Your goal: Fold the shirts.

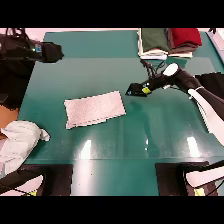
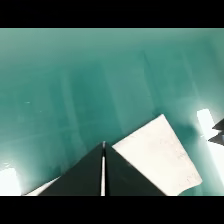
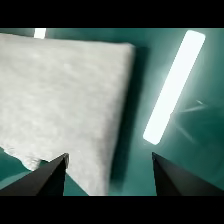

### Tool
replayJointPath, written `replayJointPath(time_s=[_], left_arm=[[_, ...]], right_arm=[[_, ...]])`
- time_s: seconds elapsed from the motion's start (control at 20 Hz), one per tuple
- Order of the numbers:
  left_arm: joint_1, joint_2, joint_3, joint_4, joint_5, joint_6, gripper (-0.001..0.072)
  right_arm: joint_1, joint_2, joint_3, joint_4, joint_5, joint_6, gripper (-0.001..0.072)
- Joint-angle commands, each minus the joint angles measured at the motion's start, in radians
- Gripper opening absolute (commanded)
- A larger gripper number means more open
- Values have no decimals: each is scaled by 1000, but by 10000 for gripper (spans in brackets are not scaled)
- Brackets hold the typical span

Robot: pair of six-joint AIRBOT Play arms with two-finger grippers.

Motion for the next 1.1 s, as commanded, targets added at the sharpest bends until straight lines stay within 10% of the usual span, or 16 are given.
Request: replayJointPath(time_s=[0.0,0.3,0.45,1.05], left_arm=[[-61,-38,0,0,18,6,21],[-82,-53,0,-28,64,13,21],[-82,-53,0,-60,66,11,20],[-277,-53,0,-54,199,11,21]], right_arm=[[-17,-100,-35,159,23,-17,596],[142,-249,57,286,21,-82,484],[188,-287,164,282,18,-139,30],[-388,5,365,-167,136,-50,13]])
